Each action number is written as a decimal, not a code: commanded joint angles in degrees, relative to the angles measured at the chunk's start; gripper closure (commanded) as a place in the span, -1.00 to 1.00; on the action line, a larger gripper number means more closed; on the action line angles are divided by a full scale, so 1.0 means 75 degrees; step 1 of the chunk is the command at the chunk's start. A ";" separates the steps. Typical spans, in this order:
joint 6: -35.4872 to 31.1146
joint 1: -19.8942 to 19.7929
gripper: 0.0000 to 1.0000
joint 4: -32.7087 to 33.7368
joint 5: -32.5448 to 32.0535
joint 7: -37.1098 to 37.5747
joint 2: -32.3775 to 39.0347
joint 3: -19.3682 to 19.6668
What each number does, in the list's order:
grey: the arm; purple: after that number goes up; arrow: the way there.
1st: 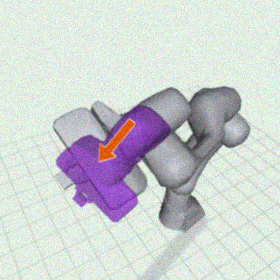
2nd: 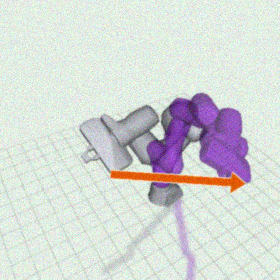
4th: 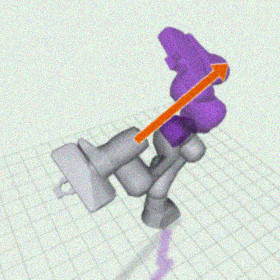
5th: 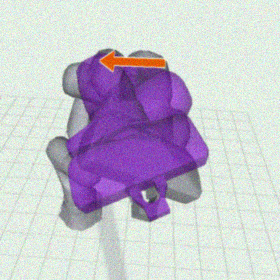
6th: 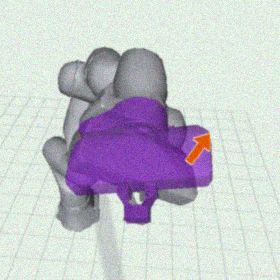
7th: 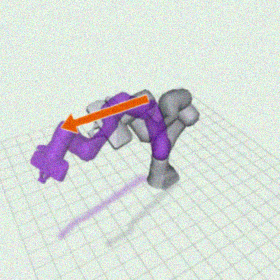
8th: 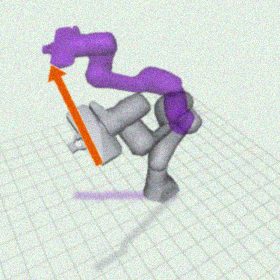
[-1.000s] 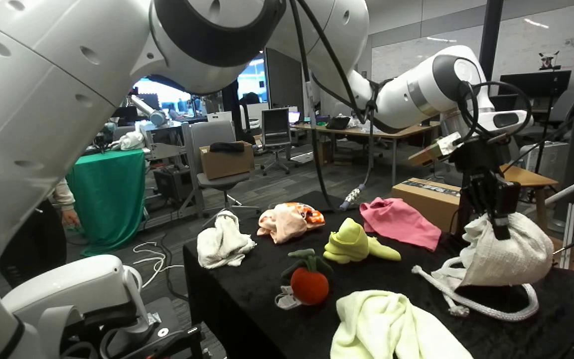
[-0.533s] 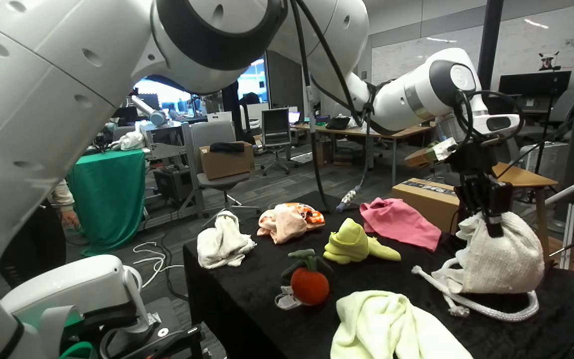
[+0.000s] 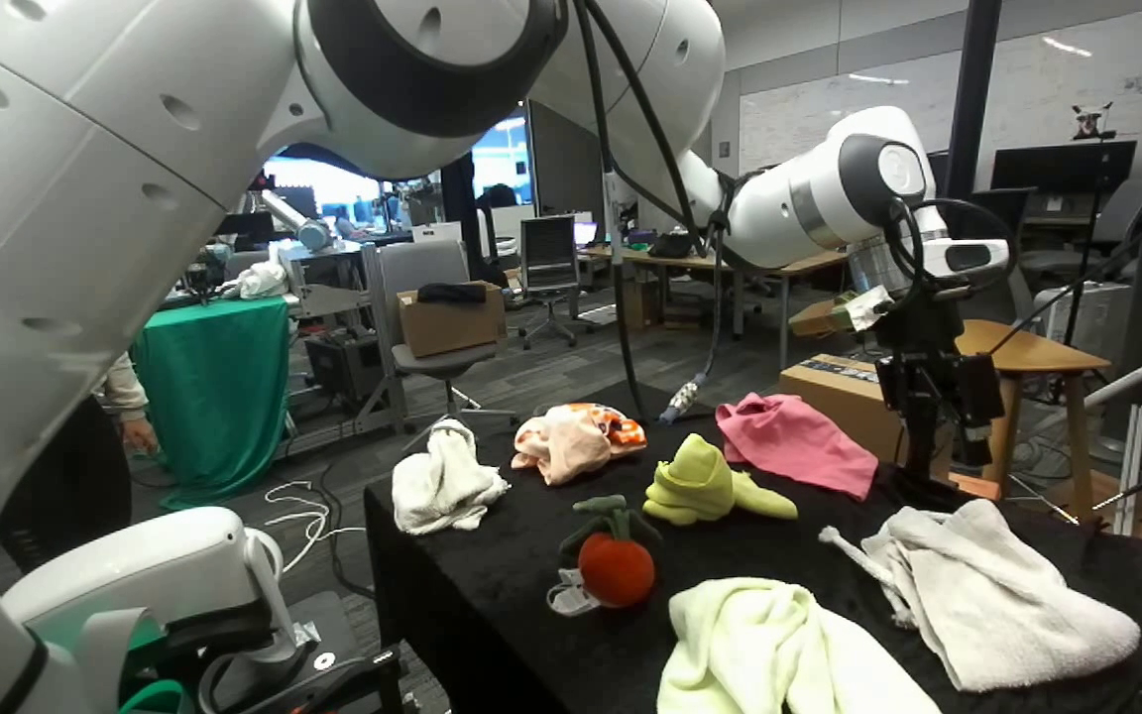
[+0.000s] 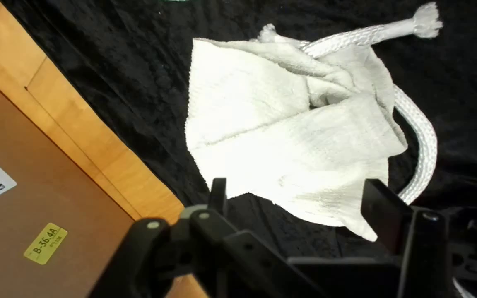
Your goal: Pile the rope, radish, t-shirts and towels together on the table
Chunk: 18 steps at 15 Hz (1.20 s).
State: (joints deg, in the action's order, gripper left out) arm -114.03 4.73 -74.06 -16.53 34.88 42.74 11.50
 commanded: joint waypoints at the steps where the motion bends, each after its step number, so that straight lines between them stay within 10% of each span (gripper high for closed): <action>1: -0.0341 0.0101 -1.00 -0.0577 0.0033 -0.0432 -0.0493 -0.0234; 18: -0.0762 0.0495 -1.00 0.0930 0.0562 -0.5086 0.0640 -0.1911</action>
State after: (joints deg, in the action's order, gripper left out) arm -118.98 9.57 -72.38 -15.00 1.65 44.17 -0.85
